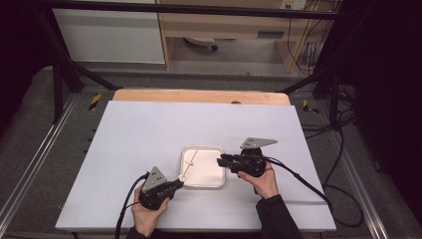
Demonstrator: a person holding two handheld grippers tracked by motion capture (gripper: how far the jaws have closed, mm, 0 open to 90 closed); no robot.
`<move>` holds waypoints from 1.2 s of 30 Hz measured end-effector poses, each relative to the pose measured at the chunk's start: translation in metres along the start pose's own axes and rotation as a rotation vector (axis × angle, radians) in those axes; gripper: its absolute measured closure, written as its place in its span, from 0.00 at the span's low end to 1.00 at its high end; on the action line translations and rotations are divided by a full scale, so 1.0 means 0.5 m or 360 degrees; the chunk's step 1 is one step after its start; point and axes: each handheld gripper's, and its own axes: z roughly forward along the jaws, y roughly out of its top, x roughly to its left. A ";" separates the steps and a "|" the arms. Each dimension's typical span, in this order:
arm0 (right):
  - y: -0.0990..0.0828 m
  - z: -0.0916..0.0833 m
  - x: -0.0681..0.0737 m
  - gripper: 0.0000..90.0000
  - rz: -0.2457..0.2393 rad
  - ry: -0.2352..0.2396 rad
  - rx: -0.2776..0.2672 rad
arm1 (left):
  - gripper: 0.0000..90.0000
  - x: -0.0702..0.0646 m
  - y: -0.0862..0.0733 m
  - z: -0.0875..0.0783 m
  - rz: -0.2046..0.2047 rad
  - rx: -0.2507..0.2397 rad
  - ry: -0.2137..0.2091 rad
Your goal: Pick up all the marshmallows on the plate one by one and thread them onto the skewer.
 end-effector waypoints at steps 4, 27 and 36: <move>0.009 -0.019 -0.004 0.80 0.0018 0.0016 -0.0053 | 0.98 -0.005 0.001 0.004 0.0013 0.0008 -0.0010; 0.048 -0.031 0.001 0.80 0.0164 0.0257 -0.0254 | 0.98 -0.040 0.006 0.025 0.0088 0.0017 -0.0070; 0.053 -0.012 0.005 0.80 0.0190 0.0305 -0.0235 | 0.98 -0.045 0.008 0.028 0.0098 0.0015 -0.0085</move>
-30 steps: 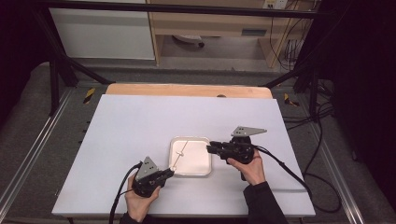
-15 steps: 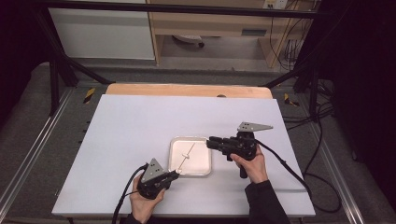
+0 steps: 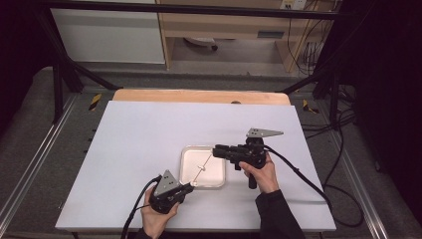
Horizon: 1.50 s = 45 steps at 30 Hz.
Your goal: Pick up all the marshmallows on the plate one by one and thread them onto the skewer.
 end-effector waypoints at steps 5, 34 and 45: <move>-0.002 0.007 0.000 0.80 0.0003 0.0011 0.0023 | 0.98 -0.001 0.001 0.000 0.0003 -0.0005 -0.0003; -0.030 0.031 0.006 0.86 0.0041 0.0071 0.0107 | 0.99 -0.004 -0.004 0.012 0.0044 0.0057 0.0011; -0.040 0.037 0.010 0.87 0.0020 0.0074 0.0138 | 0.99 -0.007 -0.003 0.018 0.0035 0.0072 0.0003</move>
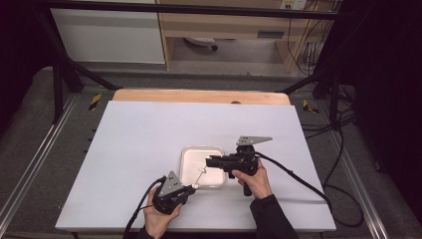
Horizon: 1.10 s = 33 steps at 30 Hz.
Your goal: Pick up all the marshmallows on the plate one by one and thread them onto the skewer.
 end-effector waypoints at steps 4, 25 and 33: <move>-0.003 0.002 0.001 0.87 -0.0004 0.0004 0.0017 | 0.99 0.001 0.002 -0.003 -0.0012 -0.0067 -0.0040; -0.020 0.002 0.008 0.37 -0.0137 -0.0187 0.0018 | 0.98 0.017 0.005 -0.018 -0.0089 -0.0086 0.0041; -0.042 -0.031 -0.014 0.13 -0.0249 -0.0446 0.0087 | 0.98 0.023 0.007 -0.021 -0.0117 -0.0075 0.0048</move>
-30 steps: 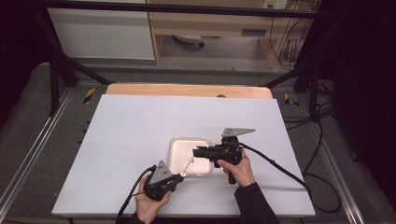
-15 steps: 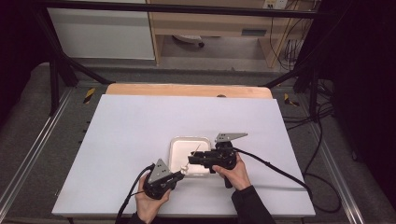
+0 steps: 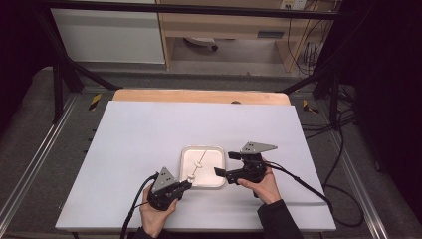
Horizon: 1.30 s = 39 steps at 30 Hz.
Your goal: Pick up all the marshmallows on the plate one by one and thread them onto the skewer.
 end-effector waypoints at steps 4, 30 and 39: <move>-0.018 -0.009 -0.015 0.07 -0.0004 -0.0080 0.0074 | 0.98 0.002 0.003 -0.001 -0.0005 0.0001 0.0002; -0.113 -0.097 -0.078 0.01 -0.0053 -0.0280 0.0155 | 0.98 0.026 0.042 -0.031 -0.0001 0.0013 0.0039; -0.127 -0.109 -0.088 0.01 -0.0041 -0.0295 0.0162 | 0.98 0.034 0.062 -0.024 0.0010 0.0067 0.0041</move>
